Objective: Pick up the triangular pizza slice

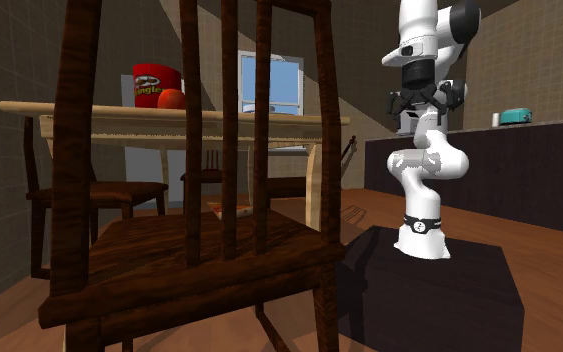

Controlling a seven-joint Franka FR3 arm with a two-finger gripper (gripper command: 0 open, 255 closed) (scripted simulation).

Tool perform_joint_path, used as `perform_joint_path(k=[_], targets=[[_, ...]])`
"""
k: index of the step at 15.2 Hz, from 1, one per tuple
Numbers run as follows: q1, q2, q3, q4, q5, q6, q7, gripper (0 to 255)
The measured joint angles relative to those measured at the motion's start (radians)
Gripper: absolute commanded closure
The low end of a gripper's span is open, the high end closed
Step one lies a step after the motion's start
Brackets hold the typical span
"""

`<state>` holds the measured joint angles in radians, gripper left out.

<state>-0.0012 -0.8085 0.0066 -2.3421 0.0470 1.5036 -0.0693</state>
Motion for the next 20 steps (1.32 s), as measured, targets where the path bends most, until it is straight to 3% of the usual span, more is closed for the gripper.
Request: perform_joint_path(k=[4,8,20], targets=[[-0.011,0.022,-0.028,-0.018,-0.029,0.046,-0.036,0],[-0.036,0.076,-0.088,-0.052,-0.086,0.15,-0.11,0],[-0.086,0.373,-0.263,0.001,-0.186,0.458,-0.312,0]])
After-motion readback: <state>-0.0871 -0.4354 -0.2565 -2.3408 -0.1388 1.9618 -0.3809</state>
